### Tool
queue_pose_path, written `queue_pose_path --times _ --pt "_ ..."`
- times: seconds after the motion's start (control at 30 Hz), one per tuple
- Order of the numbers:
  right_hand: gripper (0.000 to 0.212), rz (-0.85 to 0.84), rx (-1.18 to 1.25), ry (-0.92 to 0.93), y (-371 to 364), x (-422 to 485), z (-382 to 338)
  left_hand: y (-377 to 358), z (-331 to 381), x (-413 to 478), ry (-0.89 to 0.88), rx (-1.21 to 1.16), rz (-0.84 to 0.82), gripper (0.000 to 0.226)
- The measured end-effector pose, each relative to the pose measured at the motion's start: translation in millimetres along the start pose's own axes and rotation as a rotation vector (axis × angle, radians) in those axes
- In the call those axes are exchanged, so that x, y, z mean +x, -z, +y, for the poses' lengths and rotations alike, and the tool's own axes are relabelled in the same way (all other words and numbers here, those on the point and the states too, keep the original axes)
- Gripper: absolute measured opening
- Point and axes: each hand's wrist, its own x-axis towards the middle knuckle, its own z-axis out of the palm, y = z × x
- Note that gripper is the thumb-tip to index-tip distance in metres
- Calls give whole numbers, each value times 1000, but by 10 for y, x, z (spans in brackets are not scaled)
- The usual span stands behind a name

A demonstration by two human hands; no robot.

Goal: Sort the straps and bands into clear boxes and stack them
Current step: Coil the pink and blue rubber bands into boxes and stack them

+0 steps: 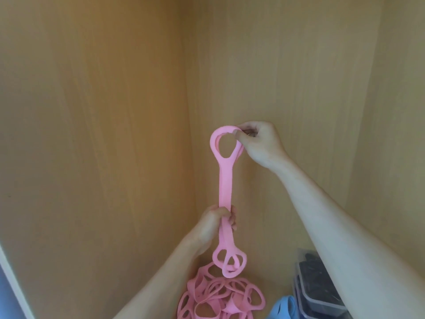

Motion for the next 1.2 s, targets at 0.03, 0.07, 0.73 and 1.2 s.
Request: queue_pose_path --times 0.03,0.07,0.73,1.2 --pt "20 10 -2 -18 18 8 41 -14 -1 -10 11 -33 1 29" --pt "21 24 -2 -37 39 18 83 -27 -5 -16 18 -67 7 29" --pt "18 25 289 -886 294 -1168 1458 260 230 26 -61 151 153 25" --pt "17 -350 822 -1075 -251 -2007 1656 -42 262 68 30 -74 106 21"
